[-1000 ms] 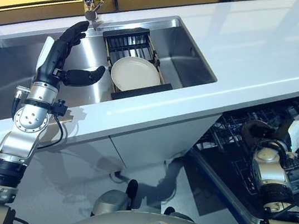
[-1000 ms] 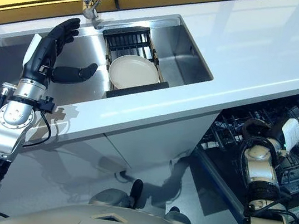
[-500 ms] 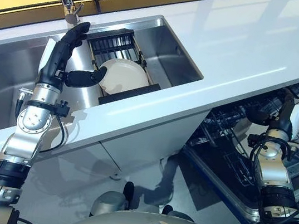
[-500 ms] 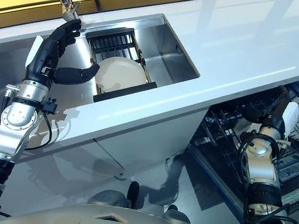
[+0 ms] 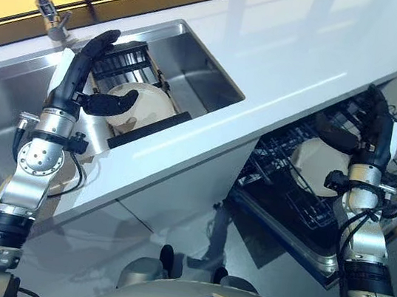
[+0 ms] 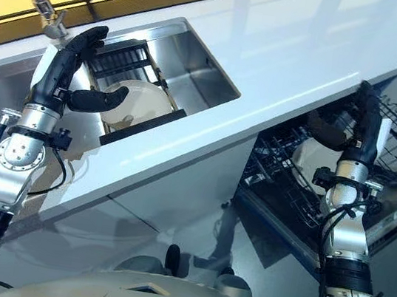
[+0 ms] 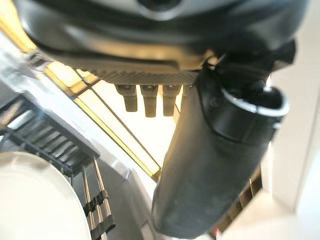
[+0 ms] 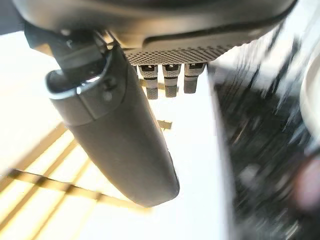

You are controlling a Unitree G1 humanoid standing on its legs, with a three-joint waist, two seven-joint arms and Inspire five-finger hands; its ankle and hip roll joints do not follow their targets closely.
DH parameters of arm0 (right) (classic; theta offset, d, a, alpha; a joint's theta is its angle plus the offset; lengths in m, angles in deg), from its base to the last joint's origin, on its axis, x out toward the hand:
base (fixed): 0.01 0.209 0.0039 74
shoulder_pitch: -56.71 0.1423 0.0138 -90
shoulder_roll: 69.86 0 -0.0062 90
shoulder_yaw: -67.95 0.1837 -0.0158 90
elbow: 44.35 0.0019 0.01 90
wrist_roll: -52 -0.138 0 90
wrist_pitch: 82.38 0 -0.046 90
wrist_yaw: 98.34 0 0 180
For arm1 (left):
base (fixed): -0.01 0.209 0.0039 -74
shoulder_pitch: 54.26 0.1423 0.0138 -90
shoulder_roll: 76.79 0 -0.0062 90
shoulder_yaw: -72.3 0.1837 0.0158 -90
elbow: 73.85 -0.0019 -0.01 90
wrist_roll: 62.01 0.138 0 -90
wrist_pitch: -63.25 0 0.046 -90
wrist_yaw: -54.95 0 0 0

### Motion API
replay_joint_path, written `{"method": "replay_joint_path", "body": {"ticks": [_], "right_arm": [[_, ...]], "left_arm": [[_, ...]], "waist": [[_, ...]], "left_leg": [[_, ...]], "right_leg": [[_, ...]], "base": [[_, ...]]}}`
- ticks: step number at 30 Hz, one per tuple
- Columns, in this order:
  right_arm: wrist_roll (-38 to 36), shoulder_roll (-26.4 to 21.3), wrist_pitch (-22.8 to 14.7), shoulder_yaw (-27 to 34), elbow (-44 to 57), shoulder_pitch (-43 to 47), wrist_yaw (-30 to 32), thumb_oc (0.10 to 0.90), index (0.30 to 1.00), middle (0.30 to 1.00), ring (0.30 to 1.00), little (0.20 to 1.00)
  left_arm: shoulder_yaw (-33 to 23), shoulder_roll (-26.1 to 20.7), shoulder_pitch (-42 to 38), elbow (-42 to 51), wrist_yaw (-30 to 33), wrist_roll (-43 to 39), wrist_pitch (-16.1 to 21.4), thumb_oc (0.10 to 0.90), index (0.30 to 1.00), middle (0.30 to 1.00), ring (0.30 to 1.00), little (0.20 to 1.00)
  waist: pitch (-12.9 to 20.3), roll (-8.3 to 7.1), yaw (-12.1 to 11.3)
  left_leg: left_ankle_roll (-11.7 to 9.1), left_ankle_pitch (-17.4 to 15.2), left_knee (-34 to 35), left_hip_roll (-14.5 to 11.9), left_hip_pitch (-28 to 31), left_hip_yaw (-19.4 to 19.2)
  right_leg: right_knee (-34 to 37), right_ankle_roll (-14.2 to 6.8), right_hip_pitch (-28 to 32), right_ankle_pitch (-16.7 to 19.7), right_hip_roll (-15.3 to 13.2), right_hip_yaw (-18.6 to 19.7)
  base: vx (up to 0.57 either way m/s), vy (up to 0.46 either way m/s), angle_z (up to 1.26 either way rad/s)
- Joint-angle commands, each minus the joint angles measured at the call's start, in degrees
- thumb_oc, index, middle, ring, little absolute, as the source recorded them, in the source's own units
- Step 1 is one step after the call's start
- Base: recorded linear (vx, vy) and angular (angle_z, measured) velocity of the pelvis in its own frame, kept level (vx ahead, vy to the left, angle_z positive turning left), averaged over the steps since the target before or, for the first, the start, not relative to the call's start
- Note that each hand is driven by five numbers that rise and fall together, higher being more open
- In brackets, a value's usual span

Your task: Pick up plates and place into dishwasher.

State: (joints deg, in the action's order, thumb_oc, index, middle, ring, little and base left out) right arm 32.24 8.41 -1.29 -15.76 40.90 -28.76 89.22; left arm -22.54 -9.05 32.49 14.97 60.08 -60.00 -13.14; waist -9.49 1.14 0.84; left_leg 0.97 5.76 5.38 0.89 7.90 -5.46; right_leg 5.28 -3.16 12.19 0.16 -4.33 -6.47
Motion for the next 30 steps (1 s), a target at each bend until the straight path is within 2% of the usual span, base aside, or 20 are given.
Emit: {"method": "replay_joint_path", "body": {"ticks": [1, 3, 6, 9, 11, 12, 14, 15, 18, 20, 22, 23, 24, 27, 28, 30], "right_arm": [[-14.75, -0.99, -4.43, 2.06, 7.41, 1.5, -19.88, 0.8, 0.9, 0.9, 0.9, 0.9], [-21.33, 0.41, 1.2, 0.74, 8.1, 0.6, -31.57, 0.8, 0.9, 0.9, 0.9, 0.9], [-25.96, 0.92, 8.25, -1.27, 8.17, -0.58, -42.37, 0.8, 0.9, 0.9, 0.9, 0.9], [-24.61, 0.07, 12.19, -2.93, 6.45, -2.12, -52.3, 0.8, 0.9, 0.9, 0.9, 0.9], [-23.23, -0.53, 13.29, -3.88, 4.91, -3.44, -57.22, 0.8, 0.9, 0.9, 0.9, 0.9], [-23.33, -1.09, 15.67, -4.44, 3.96, -4.24, -60.29, 0.8, 0.9, 0.9, 0.9, 0.9], [-18.48, -2.06, 15.17, -6.11, 1.06, -6.03, -64.11, 0.8, 0.9, 0.9, 0.9, 0.9], [-17.33, -2.69, 16.29, -6.58, 0.6, -6.53, -65.04, 0.8, 0.9, 0.9, 0.9, 0.9], [-12.03, -4.43, 15.02, -10.42, -3.18, -9.13, -70.04, 0.8, 0.9, 0.9, 0.9, 0.9], [-7.97, -5.22, 15.31, -13.42, -5.41, -11.01, -68.95, 0.8, 0.9, 0.9, 0.9, 0.9], [-6.57, -5.26, 15.92, -14.85, -6.53, -11.6, -67.19, 0.8, 0.9, 0.9, 0.9, 0.9], [-3.11, -4.92, 15.46, -16.44, -9.61, -12.7, -63.33, 0.8, 0.9, 0.9, 0.9, 0.9], [-3.11, -4.92, 15.46, -16.44, -9.61, -12.7, -63.33, 0.8, 0.9, 0.9, 0.9, 0.9], [5.17, -5.11, 11.69, -18.9, -12.68, -13.93, -54.63, 0.8, 0.9, 0.9, 0.9, 0.9], [8.25, -5.16, 11.78, -19.49, -13.8, -14.3, -49.28, 0.8, 0.9, 0.9, 0.9, 0.9], [12.06, -4.02, 10.83, -20.3, -15.3, -14.56, -42.65, 0.8, 0.9, 0.9, 0.9, 0.9]], "left_arm": [[-5.5, -6.98, -5.38, -4.28, 1.63, 3.94, 1.95, 0.8, 0.9, 0.9, 0.9, 0.9], [-5.87, -9.27, -6.14, -7.49, 2.28, 5.66, 2.11, 0.8, 0.9, 0.9, 0.9, 0.9], [-5.08, -12.68, -7.73, -11.63, 3.24, 6.78, 2.1, 0.8, 0.9, 0.9, 0.9, 0.9], [-4.64, -15.64, -8.88, -15.19, 3.65, 7.18, 2.0, 0.8, 0.9, 0.9, 0.9, 0.9], [-4.21, -16.96, -9.7, -16.99, 3.81, 7.7, 1.6, 0.8, 0.9, 0.9, 0.9, 0.9], [-4.09, -17.98, -10.03, -17.73, 3.61, 7.29, 0.96, 0.8, 0.9, 0.9, 0.9, 0.9], [-3.35, -19.36, -10.96, -19.66, 3.88, 7.72, 0.43, 0.8, 0.9, 0.9, 0.9, 0.9], [-3.13, -19.85, -11.35, -19.98, 3.93, 7.78, -0.08, 0.8, 0.9, 0.9, 0.9, 0.9], [-1.69, -22.5, -13.61, -22.1, 3.8, 9.22, -2.35, 0.8, 0.9, 0.9, 0.9, 0.9], [0.62, -24.85, -16.09, -24.4, 3.81, 9.09, -4.95, 0.8, 0.9, 0.9, 0.9, 0.9], [1.44, -25.62, -17.26, -25.85, 3.65, 8.98, -5.68, 0.8, 0.9, 0.9, 0.9, 0.9], [2.25, -26.44, -18.35, -27.98, 3.46, 8.05, -6.42, 0.8, 0.9, 0.9, 0.9, 0.9], [2.25, -26.44, -18.35, -27.98, 3.46, 8.05, -6.42, 0.8, 0.9, 0.9, 0.9, 0.9], [2.57, -27.42, -19.53, -29.17, 1.65, 6.65, -8.76, 0.8, 0.9, 0.9, 0.9, 0.9], [2.98, -27.84, -20.62, -29.17, -0.48, 6.42, -10.45, 0.8, 0.9, 0.9, 0.9, 0.9], [3.42, -28.49, -21.77, -29.46, -3.33, 5.57, -12.3, 0.8, 0.9, 0.9, 0.9, 0.9]], "waist": [[6.07, 0.43, 1.31], [6.19, 0.59, 2.16], [6.37, 0.75, 2.95], [6.44, 0.83, 3.56], [6.39, 0.83, 3.92], [6.28, 0.83, 4.17], [6.04, 0.72, 4.55], [5.93, 0.74, 4.67], [5.29, 0.71, 5.11], [4.66, 0.73, 5.49], [4.41, 0.78, 5.62], [3.99, 0.86, 5.88], [3.99, 0.86, 5.88], [3.23, 0.97, 6.17], [2.86, 1.02, 6.41], [2.53, 1.11, 6.68]], "left_leg": [[-0.09, -9.13, -0.6, 1.45, 3.64, -3.49], [0.07, -9.25, -0.79, 1.54, 3.51, -4.38], [0.32, -9.26, -0.96, 1.7, 3.33, -5.2], [0.55, -9.22, -0.94, 1.9, 3.14, -5.84], [0.68, -9.17, -0.89, 1.99, 3.02, -6.17], [0.74, -9.17, -0.89, 2.08, 2.98, -6.37], [0.88, -9.16, -0.94, 2.28, 2.86, -6.64], [0.93, -9.14, -0.92, 2.32, 2.8, -6.75], [1.12, -9.02, -1.07, 2.52, 2.38, -6.91], [1.34, -9.07, -1.17, 2.76, 2.23, -6.97], [1.44, -9.08, -1.24, 2.9, 2.12, -6.93], [1.52, -9.22, -1.54, 3.02, 1.9, -7.03], [1.52, -9.22, -1.54, 3.02, 1.9, -7.03], [1.61, -9.33, -1.64, 3.06, 1.87, -7.19], [1.62, -9.45, -1.73, 3.04, 1.86, -7.35], [1.77, -9.61, -1.86, 3.11, 1.93, -7.43]], "right_leg": [[-1.49, -2.29, -3.04, -1.64, 2.16, -1.89], [-1.8, -2.37, -3.52, -1.63, 2.15, -1.21], [-2.19, -2.5, -4.03, -1.53, 2.08, -0.41], [-2.43, -2.82, -4.62, -1.24, 1.94, 0.14], [-2.55, -3.04, -4.97, -1.02, 1.83, 0.39], [-2.6, -3.19, -5.13, -0.92, 1.74, 0.54], [-2.91, -3.5, -5.6, -0.66, 1.62, 0.83], [-2.96, -3.6, -5.77, -0.59, 1.57, 0.94], [-3.81, -3.88, -6.72, -0.49, 1.36, 1.16], [-4.43, -4.13, -7.24, -0.46, 1.14, 1.26], [-4.69, -4.23, -7.49, -0.47, 1.1, 1.44], [-5.15, -4.35, -7.9, -0.47, 1.01, 1.5], [-5.15, -4.35, -7.9, -0.47, 1.01, 1.5], [-5.66, -4.52, -8.26, -0.5, 0.9, 1.49], [-6.0, -4.65, -8.46, -0.53, 0.83, 1.5], [-6.55, -4.77, -8.84, -0.57, 0.81, 1.58]], "base": [[-0.04, 0.065, -0.27], [-0.04, 0.063, -0.26], [-0.02, 0.053, -0.24], [-0.01, 0.045, -0.11], [0.0, 0.035, -0.1], [0.0, 0.025, -0.09], [0.0, 0.02, -0.13], [-0.01, 0.017, -0.16], [-0.02, 0.012, -0.1], [-0.02, 0.011, -0.08], [-0.02, 0.017, -0.09], [-0.02, 0.016, -0.06], [-0.02, 0.023, -0.08], [-0.01, 0.032, -0.18], [0.0, 0.05, -0.19], [0.02, 0.064, -0.08]]}}
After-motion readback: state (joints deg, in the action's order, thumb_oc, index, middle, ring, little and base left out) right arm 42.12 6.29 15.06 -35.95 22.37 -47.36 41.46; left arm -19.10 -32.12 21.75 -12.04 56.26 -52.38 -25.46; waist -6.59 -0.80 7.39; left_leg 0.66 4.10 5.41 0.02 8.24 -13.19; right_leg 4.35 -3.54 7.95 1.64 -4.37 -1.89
